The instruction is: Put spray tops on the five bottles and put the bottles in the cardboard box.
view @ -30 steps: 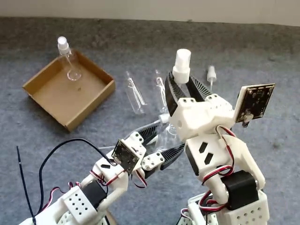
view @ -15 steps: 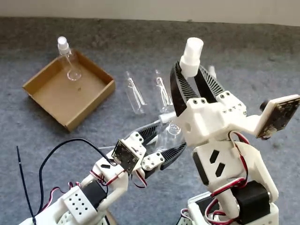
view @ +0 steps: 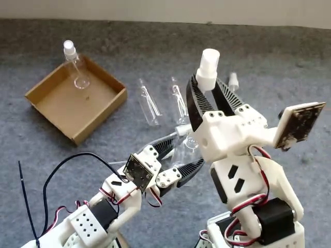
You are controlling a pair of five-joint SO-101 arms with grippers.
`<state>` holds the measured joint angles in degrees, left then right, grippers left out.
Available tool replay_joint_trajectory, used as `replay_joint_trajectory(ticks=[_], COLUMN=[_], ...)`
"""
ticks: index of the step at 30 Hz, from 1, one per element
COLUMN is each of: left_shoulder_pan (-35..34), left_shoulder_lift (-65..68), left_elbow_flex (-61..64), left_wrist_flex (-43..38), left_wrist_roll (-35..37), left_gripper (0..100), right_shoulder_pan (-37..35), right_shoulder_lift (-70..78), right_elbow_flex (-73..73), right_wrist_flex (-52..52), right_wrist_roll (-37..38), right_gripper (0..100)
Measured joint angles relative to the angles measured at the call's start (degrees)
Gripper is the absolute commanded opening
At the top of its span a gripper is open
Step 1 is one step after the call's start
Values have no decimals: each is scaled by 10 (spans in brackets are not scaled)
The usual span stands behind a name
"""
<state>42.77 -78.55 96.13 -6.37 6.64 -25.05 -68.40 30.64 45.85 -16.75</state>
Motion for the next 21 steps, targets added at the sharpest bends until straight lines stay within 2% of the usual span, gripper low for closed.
replay_joint_trajectory(ticks=[18,21], left_shoulder_pan=[0,0], left_shoulder_lift=[0,0], left_elbow_flex=[0,0], left_wrist_flex=[0,0], left_wrist_roll=[0,0], left_gripper=[66,66], right_shoulder_pan=[-1,-1], right_shoulder_lift=[3,3], right_elbow_flex=[117,120], right_wrist_flex=[1,15], right_wrist_roll=[0,0], right_gripper=[13,83])
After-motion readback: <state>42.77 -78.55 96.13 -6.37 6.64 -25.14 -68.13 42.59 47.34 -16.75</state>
